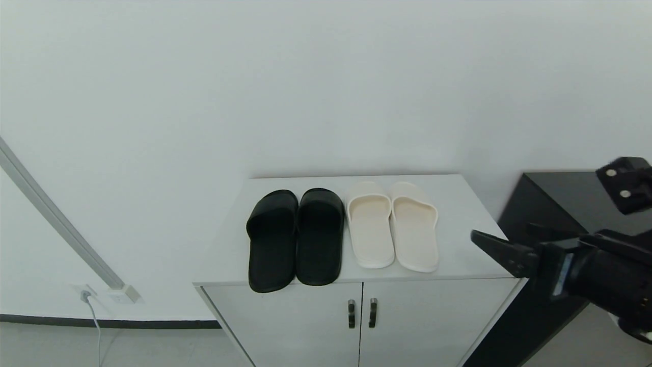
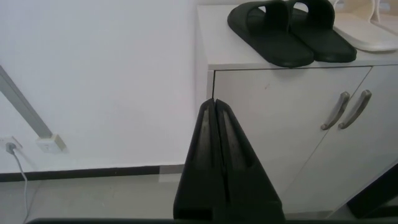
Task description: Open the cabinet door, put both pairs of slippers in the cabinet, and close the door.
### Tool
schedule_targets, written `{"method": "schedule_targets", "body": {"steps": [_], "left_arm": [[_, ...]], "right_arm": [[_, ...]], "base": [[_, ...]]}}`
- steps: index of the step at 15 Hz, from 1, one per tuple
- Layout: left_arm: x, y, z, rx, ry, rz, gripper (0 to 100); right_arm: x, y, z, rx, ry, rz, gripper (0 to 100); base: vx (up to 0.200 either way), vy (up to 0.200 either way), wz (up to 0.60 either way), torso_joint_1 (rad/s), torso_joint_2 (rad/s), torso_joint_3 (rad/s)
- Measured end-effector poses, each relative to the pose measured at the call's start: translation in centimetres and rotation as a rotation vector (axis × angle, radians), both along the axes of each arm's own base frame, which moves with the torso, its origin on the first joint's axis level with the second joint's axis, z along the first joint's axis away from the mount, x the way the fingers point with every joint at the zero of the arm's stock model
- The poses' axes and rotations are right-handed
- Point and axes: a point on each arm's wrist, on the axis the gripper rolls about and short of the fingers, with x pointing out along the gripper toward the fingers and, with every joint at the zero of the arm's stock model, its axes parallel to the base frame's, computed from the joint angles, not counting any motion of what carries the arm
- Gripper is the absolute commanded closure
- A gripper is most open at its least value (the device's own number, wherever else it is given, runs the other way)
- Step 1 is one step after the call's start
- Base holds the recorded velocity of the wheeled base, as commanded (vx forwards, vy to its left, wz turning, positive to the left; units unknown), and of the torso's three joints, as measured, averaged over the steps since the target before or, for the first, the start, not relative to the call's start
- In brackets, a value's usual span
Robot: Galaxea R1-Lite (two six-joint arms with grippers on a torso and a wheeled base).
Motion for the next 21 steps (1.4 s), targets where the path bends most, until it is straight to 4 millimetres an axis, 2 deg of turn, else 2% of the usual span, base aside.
{"method": "schedule_targets", "body": {"steps": [2,6,11,14,17,21], "left_arm": [[0.0,0.0,0.0,0.0,-0.001,0.002,100],[0.0,0.0,0.0,0.0,-0.001,0.002,100],[0.0,0.0,0.0,0.0,-0.001,0.001,100],[0.0,0.0,0.0,0.0,-0.001,0.001,100],[0.0,0.0,0.0,0.0,-0.001,0.002,100],[0.0,0.0,0.0,0.0,-0.001,0.001,100]], "right_arm": [[1.8,2.9,-0.2,0.003,-0.017,-0.026,0],[5.2,7.9,-1.8,0.013,-0.063,-0.108,0],[8.8,12.3,-3.7,-0.028,-0.087,-0.126,0],[11.2,13.9,-5.2,-0.052,-0.078,-0.177,0],[13.3,14.2,-6.7,-0.091,-0.066,-0.211,0],[16.0,14.6,-7.2,-0.114,-0.087,-0.241,0]], "base": [[0.0,0.0,0.0,0.0,0.0,0.0],[0.0,0.0,0.0,0.0,0.0,0.0],[0.0,0.0,0.0,0.0,0.0,0.0],[0.0,0.0,0.0,0.0,0.0,0.0],[0.0,0.0,0.0,0.0,0.0,0.0],[0.0,0.0,0.0,0.0,0.0,0.0]]}}
